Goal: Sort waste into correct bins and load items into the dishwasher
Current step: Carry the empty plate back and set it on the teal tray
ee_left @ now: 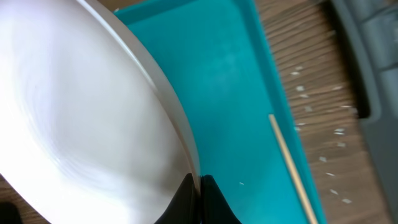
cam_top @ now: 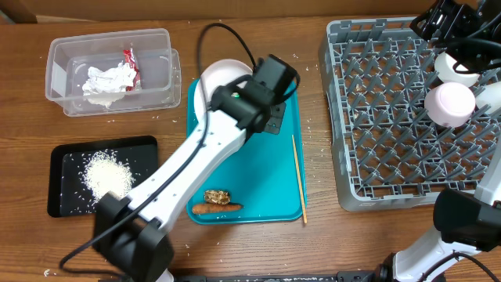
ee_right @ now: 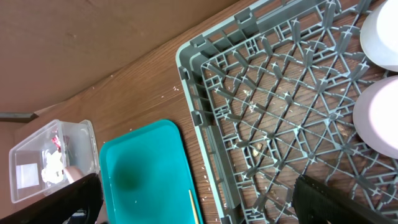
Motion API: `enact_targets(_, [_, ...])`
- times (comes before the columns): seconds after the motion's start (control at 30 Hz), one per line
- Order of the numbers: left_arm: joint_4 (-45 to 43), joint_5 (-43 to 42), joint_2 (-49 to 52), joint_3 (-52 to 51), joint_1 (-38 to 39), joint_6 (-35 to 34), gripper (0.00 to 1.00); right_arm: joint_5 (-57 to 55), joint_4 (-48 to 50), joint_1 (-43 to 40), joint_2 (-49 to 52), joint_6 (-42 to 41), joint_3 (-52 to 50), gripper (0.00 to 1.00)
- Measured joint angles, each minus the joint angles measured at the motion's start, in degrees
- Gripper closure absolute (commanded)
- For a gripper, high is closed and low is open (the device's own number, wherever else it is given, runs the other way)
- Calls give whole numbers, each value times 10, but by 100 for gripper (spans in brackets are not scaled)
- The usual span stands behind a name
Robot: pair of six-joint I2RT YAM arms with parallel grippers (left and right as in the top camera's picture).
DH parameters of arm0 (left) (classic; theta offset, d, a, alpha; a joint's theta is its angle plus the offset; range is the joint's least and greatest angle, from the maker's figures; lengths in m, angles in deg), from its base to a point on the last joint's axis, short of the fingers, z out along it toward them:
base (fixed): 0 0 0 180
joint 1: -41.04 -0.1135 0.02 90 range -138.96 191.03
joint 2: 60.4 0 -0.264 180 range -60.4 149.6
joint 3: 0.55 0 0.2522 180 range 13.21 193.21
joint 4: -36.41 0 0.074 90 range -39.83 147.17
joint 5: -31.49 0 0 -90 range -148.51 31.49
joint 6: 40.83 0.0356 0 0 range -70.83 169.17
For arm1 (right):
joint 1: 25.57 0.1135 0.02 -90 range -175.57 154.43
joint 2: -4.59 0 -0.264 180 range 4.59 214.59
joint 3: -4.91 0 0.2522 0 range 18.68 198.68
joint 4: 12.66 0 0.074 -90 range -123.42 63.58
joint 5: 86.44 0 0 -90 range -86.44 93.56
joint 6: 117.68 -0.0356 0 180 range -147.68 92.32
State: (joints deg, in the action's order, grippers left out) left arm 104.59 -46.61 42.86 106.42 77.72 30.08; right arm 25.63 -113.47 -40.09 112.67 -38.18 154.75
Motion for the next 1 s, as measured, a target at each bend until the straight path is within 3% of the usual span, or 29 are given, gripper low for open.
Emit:
enact_targets(0.37, [-31,27,129,0,0,8,88,0,0,0,0,0,0,0])
enact_targets(0.53, [-38,27,146,0,-1,24,73,0,0,0,0,0,0,0])
enact_targets(0.63, [-38,30,147,0,-1,30,54,0,0,0,0,0,0,0])
enact_targets(0.93, [43,59,148,32,-20,32,56,0,0,0,0,0,0,0])
enact_targets(1.0, [71,60,149,63,-29,31,34,0,0,0,0,0,0,0])
